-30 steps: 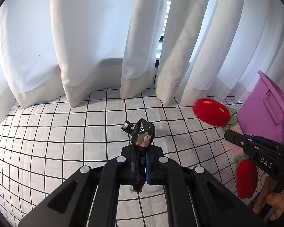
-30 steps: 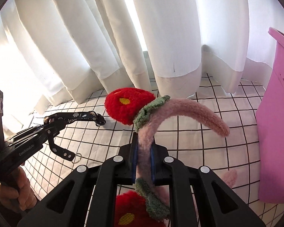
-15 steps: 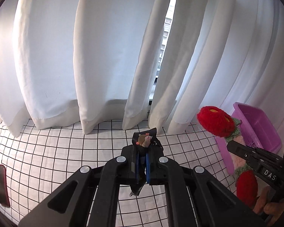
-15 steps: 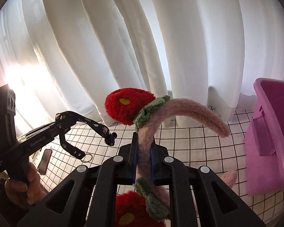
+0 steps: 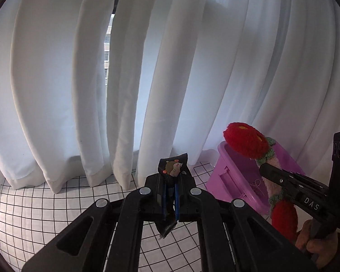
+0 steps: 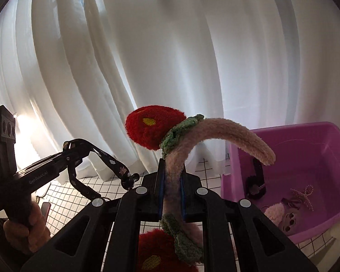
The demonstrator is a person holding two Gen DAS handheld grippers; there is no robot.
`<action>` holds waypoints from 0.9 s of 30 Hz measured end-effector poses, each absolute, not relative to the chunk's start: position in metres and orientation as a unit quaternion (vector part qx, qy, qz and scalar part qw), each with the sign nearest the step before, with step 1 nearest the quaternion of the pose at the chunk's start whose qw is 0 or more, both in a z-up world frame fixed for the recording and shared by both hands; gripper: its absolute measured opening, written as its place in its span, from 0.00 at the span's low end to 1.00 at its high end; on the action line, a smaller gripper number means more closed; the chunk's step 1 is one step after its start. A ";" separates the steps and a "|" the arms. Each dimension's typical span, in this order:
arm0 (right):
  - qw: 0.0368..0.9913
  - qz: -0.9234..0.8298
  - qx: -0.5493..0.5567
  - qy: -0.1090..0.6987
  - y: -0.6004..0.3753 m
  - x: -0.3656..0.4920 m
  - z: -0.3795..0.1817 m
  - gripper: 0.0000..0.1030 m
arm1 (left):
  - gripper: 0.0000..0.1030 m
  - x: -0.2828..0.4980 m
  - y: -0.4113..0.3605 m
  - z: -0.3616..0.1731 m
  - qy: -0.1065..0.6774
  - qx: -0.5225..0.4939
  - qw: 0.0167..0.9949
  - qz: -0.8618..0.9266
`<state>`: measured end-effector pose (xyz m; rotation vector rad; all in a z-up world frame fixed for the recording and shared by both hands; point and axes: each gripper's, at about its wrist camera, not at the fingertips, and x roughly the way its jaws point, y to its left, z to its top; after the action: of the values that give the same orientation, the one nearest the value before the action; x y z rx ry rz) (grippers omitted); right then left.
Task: Organize jewelry
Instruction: 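Lift and carry the strap with the left tool and headband with the right tool over the tub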
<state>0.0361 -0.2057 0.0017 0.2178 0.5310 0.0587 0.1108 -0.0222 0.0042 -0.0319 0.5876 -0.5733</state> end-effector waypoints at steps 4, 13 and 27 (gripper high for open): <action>0.959 0.009 0.113 0.261 -0.258 0.024 0.008 0.11 | 0.05 0.103 -0.082 0.009 0.289 -0.018 0.909 -0.300; 0.957 -0.026 0.113 0.266 -0.380 0.015 0.010 0.11 | 0.05 0.097 -0.216 0.013 0.279 -0.001 0.907 -0.316; 0.920 -0.005 0.122 0.373 -0.461 0.061 -0.051 0.11 | 0.06 0.136 -0.334 -0.066 0.403 0.010 0.878 -0.259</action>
<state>0.0611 -0.4614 -0.0506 0.2513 0.7662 -0.0093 0.1356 -0.3337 -0.0657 0.0214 0.8415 -0.5401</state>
